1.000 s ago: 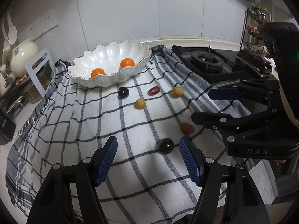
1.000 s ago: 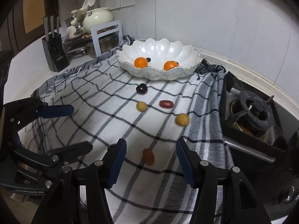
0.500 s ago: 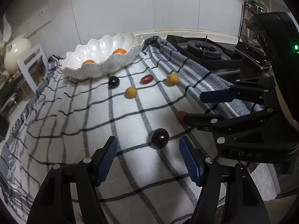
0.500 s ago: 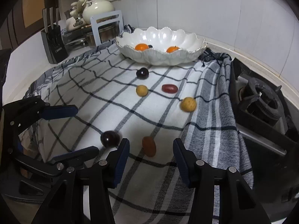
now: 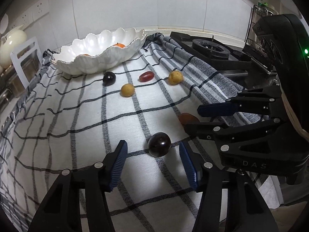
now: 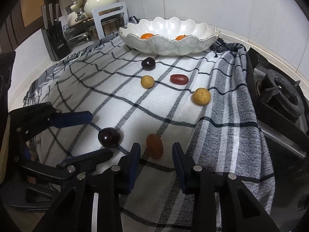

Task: Organize fruits
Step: 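Close the left tool on a dark round fruit while the right tool grasps a red oval fruit, then lift both fruits and carry both tools over the white bowl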

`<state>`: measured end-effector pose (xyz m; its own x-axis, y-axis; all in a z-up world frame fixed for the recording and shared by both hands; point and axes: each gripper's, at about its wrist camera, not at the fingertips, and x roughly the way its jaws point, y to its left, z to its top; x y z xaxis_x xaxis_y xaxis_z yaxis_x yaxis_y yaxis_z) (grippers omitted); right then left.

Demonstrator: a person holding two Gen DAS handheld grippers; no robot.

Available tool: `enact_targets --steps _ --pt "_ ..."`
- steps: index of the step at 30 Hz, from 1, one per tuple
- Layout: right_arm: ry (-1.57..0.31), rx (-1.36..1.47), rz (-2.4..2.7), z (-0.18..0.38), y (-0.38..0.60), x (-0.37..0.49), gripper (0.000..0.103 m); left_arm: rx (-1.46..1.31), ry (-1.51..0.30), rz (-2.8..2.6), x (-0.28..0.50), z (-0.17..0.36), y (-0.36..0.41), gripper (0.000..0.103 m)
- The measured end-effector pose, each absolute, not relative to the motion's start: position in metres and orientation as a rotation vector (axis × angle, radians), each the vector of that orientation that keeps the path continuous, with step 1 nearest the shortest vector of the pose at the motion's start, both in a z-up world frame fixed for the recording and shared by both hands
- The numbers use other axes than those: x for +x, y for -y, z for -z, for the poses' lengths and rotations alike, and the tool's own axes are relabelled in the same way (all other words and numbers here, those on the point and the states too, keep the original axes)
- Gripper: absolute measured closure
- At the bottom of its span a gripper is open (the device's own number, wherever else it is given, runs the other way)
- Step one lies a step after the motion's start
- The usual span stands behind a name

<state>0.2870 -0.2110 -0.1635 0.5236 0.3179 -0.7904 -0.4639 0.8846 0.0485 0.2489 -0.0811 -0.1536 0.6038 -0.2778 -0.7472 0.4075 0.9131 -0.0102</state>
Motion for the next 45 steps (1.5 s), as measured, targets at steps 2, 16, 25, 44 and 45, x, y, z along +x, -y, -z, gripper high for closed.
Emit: enact_targets --steps 2,16,25,44,45 --pt "-0.907 -0.172 -0.472 0.164 0.211 0.288 0.07 0.164 -0.837 0.407 0.25 0.155 0.083 0.053" --pt "-0.904 -0.173 -0.479 0.168 0.207 0.293 0.083 0.144 -0.859 0.438 0.257 0.162 0.084 0.072" --pt "-0.902 -0.154 -0.467 0.165 0.208 0.294 0.085 0.112 -0.864 0.438 0.258 0.159 0.08 0.076" --pt "-0.797 -0.094 -0.431 0.126 0.198 0.287 0.085 0.058 -0.785 0.365 0.262 0.119 0.05 0.076" --pt "-0.79 -0.092 -0.43 0.124 0.197 0.287 0.085 0.057 -0.78 0.364 0.262 0.117 0.049 0.076"
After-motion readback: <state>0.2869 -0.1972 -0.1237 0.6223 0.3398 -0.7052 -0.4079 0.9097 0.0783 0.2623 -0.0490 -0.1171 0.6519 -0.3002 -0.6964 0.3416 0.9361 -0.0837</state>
